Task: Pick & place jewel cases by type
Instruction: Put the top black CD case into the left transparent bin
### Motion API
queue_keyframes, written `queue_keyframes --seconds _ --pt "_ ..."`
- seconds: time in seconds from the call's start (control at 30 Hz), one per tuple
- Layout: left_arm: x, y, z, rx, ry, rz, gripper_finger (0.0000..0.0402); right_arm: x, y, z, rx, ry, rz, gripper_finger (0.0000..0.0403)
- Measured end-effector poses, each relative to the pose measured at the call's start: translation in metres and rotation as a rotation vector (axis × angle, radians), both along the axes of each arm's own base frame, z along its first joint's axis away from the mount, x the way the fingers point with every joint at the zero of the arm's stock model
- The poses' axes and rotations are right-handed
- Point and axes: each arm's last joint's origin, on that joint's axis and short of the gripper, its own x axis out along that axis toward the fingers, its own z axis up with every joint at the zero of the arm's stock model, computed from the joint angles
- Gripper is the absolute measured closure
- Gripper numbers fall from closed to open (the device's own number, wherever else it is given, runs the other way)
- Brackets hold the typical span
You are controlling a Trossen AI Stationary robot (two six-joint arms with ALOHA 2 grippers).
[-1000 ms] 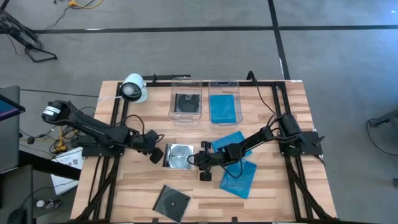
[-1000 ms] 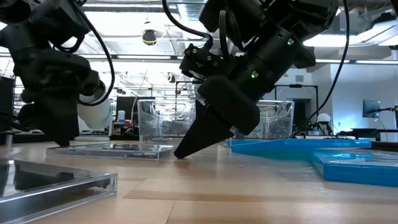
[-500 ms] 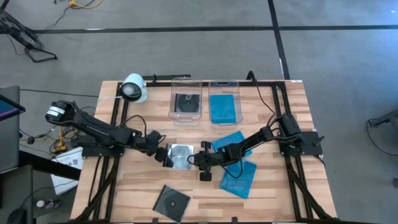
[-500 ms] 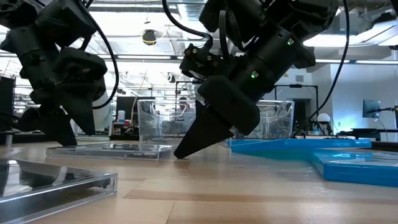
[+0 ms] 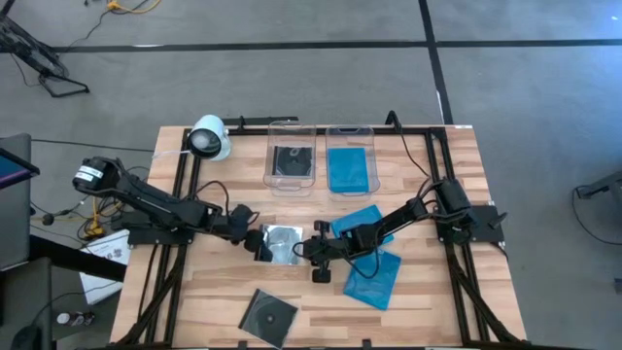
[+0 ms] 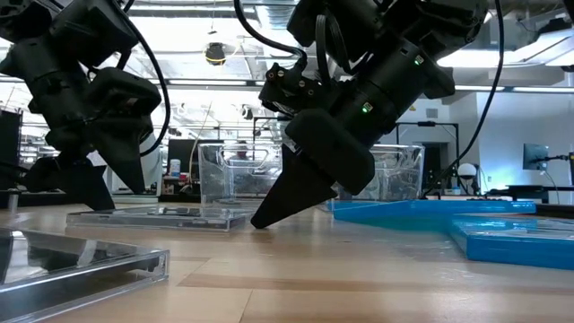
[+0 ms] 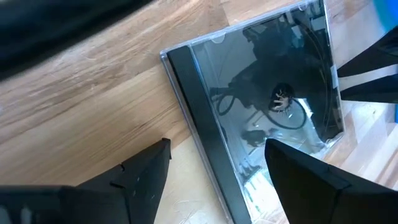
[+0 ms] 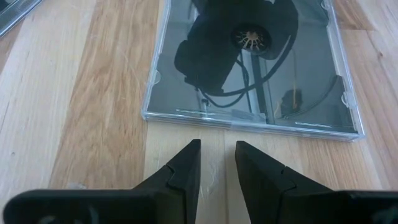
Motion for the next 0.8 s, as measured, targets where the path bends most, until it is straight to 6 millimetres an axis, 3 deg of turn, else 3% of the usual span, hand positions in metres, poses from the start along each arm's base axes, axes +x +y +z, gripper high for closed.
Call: queue_keyframes --seconds 0.37,0.8 --pt "-0.001 -0.012 -0.004 0.008 0.004 -0.003 0.0140 0.000 0.000 0.000 0.005 0.000 -0.006 0.0308" --pt "0.014 -0.018 -0.013 -0.023 -0.067 -0.023 0.0140 -0.001 0.000 -0.001 0.016 0.007 -0.020 0.0308"
